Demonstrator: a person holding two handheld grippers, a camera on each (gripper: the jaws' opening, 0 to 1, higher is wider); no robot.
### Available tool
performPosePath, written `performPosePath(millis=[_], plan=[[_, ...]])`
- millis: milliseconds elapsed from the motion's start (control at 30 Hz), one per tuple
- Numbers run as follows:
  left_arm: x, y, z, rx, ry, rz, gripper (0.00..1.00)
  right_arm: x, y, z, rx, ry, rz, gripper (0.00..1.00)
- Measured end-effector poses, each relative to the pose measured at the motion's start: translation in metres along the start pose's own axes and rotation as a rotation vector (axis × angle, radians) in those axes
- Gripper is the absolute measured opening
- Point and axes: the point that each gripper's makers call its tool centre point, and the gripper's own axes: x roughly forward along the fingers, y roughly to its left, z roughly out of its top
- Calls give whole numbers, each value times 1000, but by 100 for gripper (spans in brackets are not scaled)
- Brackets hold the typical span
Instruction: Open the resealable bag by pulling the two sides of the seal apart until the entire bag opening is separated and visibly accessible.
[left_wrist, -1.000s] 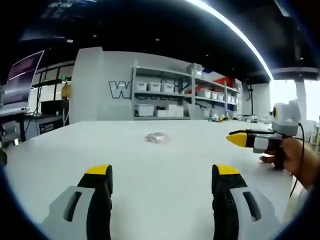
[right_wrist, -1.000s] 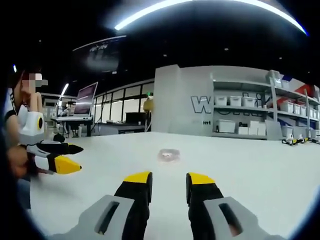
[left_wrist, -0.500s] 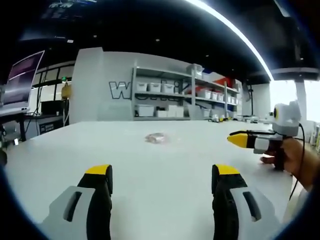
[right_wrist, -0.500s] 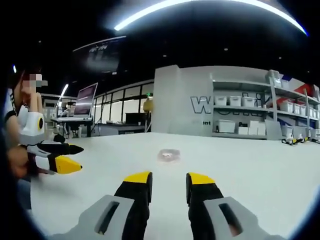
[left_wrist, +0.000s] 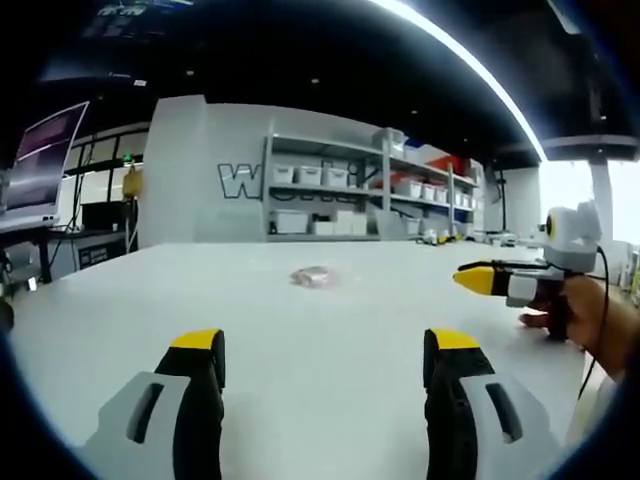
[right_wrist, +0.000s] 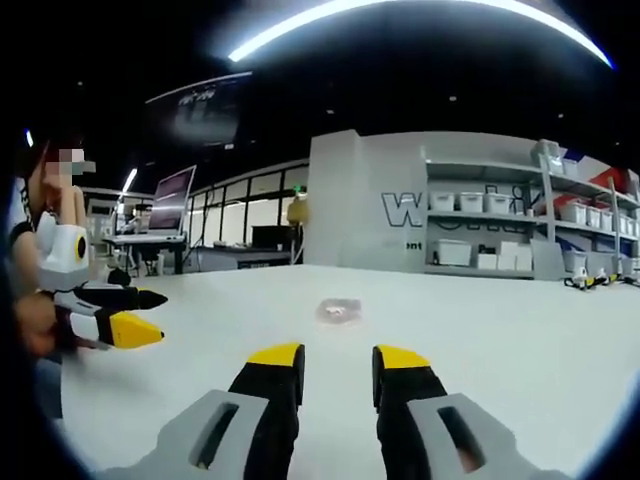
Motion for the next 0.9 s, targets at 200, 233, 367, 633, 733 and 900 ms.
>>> performPosePath(millis=[200, 233, 367, 633, 733, 900], plan=[[-1, 0, 0, -3, -3, 0, 81, 10, -6, 11, -33, -5, 20, 25], [-1, 1, 0, -4, -4, 1, 81, 12, -8, 14, -39, -10, 19, 25], [-2, 0, 1, -5, -7, 0, 81, 17, -15, 21, -41, -26, 15, 24], [-3, 0, 1, -8, -11, -2, 81, 22, -17, 13, -22, -23, 24, 21], [-3, -1, 1, -7, -11, -3, 81, 22, -16, 11, -11, -30, 27, 21], [-3, 0, 1, -8, -12, -3, 81, 23, -16, 9, 12, -42, 32, 19]])
